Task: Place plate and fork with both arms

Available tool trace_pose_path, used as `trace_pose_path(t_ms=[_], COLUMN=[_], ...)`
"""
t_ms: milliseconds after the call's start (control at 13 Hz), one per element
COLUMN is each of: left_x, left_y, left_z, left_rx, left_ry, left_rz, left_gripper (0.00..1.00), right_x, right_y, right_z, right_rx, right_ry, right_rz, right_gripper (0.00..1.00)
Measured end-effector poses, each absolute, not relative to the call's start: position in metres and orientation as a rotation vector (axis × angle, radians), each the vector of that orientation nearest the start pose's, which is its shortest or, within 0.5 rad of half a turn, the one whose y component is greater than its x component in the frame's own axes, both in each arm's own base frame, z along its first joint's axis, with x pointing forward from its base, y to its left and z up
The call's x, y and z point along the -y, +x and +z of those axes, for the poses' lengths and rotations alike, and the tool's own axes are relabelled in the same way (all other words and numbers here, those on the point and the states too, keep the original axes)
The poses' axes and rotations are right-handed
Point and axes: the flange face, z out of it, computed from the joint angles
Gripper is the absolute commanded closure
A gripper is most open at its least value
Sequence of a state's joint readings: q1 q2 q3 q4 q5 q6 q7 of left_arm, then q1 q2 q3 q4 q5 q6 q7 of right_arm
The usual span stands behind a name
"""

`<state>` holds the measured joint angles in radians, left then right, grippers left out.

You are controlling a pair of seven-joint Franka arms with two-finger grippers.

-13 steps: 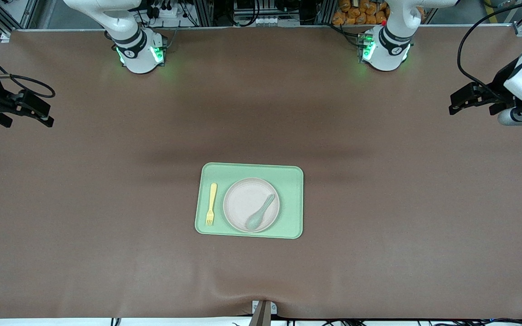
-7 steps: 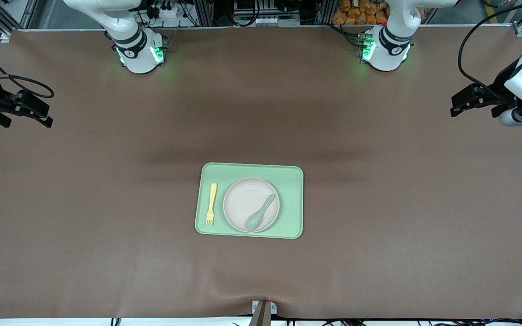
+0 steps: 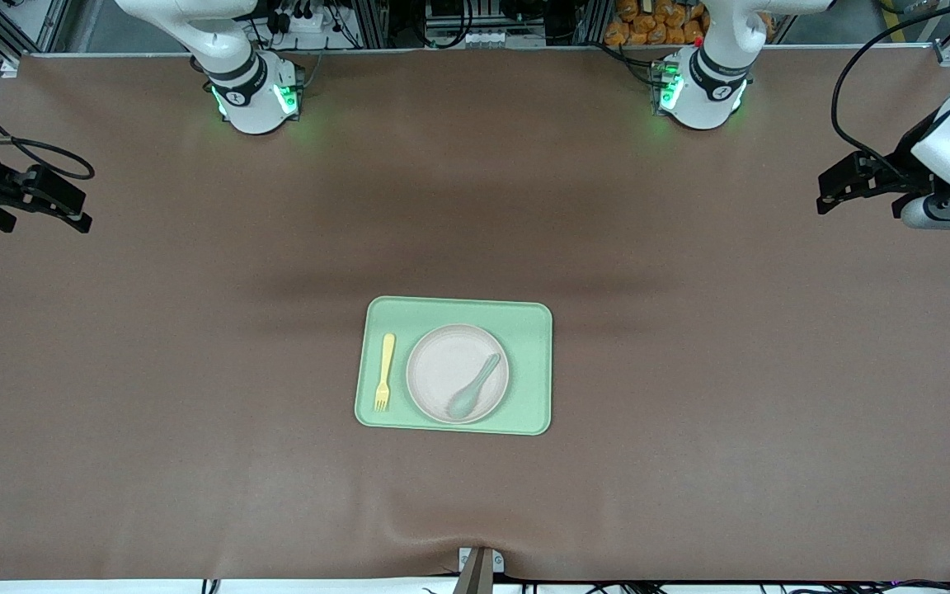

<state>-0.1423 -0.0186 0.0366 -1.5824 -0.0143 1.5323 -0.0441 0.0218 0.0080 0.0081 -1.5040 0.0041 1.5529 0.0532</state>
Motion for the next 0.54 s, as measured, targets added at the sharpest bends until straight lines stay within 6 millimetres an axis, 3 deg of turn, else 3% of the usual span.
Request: trace_pose_path(t_ms=[537], left_x=[0.059], left_y=[0.5432], left_z=[0.6274], left_rx=[-0.097], left_ry=[-3.154], left_rz=[0.026], left_gripper=[0.0], right_x=[-0.0153], right_y=[0.5557], right_z=[0.6499], right_rx=[-0.041], right_ry=[-3.136], right_rz=[-0.064], right_gripper=[0.0])
